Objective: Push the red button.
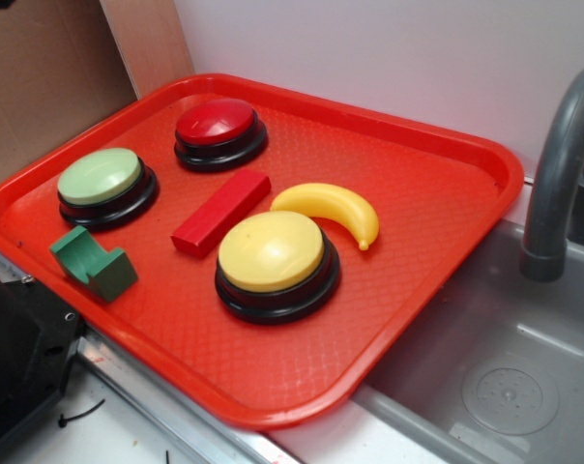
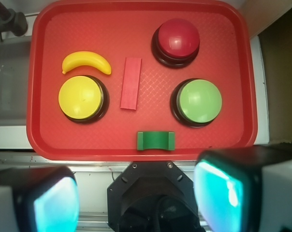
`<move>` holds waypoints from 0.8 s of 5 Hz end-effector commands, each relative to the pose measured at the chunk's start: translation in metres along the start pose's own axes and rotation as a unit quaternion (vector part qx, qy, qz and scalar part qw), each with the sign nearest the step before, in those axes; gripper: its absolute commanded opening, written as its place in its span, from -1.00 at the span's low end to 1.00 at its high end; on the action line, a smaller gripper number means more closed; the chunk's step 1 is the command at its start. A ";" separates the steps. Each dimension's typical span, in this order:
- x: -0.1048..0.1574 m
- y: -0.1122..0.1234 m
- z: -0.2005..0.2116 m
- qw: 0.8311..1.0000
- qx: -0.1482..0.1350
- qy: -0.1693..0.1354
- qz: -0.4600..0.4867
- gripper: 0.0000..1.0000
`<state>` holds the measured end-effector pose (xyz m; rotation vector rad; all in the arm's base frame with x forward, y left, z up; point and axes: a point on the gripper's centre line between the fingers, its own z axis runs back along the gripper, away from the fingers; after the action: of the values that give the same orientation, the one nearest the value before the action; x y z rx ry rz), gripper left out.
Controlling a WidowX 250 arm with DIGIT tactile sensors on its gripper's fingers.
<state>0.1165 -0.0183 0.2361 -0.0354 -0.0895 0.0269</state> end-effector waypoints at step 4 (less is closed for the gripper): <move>0.131 0.067 -0.096 0.988 0.028 -0.078 0.128 1.00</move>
<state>0.2482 0.0391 0.1310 0.0094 -0.1769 0.2739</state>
